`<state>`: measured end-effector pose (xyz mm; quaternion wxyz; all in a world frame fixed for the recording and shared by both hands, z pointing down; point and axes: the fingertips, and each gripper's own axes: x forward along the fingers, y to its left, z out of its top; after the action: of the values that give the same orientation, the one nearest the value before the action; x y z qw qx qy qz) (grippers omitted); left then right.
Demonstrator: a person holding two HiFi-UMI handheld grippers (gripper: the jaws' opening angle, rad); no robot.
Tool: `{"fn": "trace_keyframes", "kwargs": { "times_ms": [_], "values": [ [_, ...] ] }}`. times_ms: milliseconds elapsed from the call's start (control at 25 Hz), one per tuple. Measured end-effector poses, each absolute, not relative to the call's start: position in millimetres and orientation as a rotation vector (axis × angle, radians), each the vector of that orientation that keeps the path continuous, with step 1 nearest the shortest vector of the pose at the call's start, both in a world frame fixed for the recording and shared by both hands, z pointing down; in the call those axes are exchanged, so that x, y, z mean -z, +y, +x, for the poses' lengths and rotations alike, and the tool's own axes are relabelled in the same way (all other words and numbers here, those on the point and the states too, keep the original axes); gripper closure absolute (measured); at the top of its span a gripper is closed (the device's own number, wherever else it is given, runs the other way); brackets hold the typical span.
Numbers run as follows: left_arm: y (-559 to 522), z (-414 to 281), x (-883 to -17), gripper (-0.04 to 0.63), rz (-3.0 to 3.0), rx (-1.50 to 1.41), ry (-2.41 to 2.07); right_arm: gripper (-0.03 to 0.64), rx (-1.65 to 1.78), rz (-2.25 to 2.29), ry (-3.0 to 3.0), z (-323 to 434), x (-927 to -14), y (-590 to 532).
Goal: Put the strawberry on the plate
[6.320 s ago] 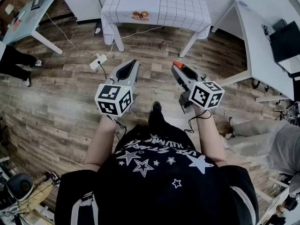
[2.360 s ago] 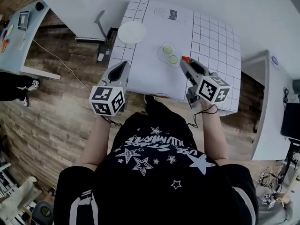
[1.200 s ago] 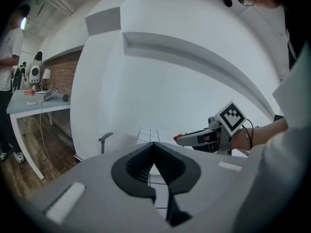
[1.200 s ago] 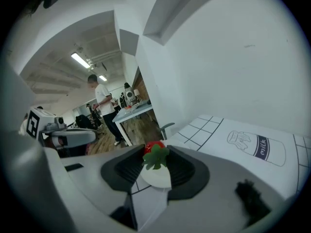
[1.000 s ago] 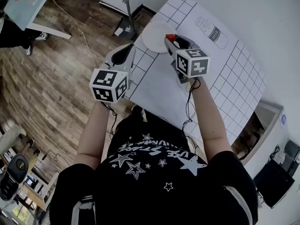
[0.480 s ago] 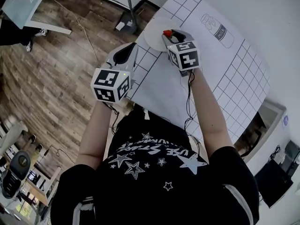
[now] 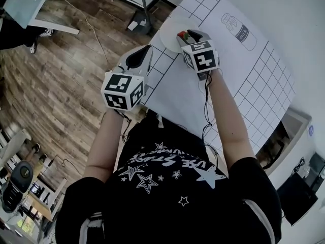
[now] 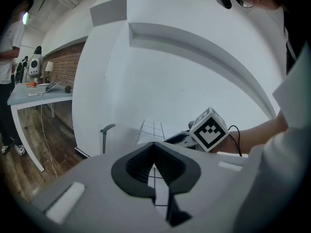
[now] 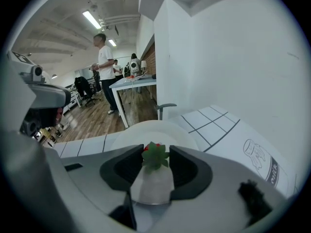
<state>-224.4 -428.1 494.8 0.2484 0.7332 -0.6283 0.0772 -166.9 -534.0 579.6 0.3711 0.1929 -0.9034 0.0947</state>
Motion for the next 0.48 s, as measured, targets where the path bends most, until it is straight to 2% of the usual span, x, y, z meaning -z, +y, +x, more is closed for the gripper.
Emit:
{"fn": "trace_keyframes", "kwargs": {
  "times_ms": [480],
  "values": [
    [-403.2,-228.9,-474.6,0.588,2.008,-0.174,-1.75,0.456,-0.216,0.537,-2.313,-158.0,-552.2,-521.2]
  ]
}}
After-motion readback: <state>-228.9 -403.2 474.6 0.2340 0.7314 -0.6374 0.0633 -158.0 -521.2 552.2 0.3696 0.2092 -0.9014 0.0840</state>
